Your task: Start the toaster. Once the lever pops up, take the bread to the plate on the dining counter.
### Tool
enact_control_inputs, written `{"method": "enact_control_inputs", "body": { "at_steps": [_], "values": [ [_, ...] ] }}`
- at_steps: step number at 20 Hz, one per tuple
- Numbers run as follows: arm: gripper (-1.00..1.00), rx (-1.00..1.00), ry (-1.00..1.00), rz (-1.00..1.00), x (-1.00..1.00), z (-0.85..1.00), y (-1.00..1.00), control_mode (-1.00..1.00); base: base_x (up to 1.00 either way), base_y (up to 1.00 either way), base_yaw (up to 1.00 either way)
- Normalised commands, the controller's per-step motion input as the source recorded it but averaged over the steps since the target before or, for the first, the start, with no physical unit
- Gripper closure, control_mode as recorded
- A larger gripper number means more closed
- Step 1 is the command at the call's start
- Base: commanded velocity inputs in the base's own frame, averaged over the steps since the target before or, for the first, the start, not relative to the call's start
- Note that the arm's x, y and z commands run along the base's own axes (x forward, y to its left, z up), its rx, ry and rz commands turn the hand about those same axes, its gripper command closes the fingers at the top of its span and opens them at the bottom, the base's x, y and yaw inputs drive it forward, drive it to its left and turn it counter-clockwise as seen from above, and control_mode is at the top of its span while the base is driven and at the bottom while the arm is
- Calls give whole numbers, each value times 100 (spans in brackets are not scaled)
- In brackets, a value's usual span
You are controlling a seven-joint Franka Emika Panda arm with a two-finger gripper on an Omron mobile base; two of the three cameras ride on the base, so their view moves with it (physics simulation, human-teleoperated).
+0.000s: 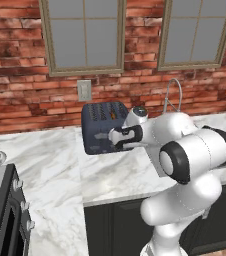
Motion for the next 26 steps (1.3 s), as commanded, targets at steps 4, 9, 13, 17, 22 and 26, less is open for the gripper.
{"method": "enact_control_inputs", "body": {
  "at_steps": [4, 9, 13, 17, 22, 26],
  "values": [
    [-100, 0, 0, 0, 0, 51, -11, -100, 0, 0, 0],
    [-100, 0, 0, 0, 0, 54, -14, -100, 0, 0, 0],
    [-100, 0, -3, 1, 0, 36, -1, -100, 0, 0, 0],
    [-100, 0, -23, 1, -4, 6, 0, -100, 0, 0, 0],
    [-100, 0, -34, 0, -5, 9, 3, -100, 0, 0, 0],
    [-100, 0, -27, 0, -11, 7, 9, -100, 0, 0, 0]
  ]
}}
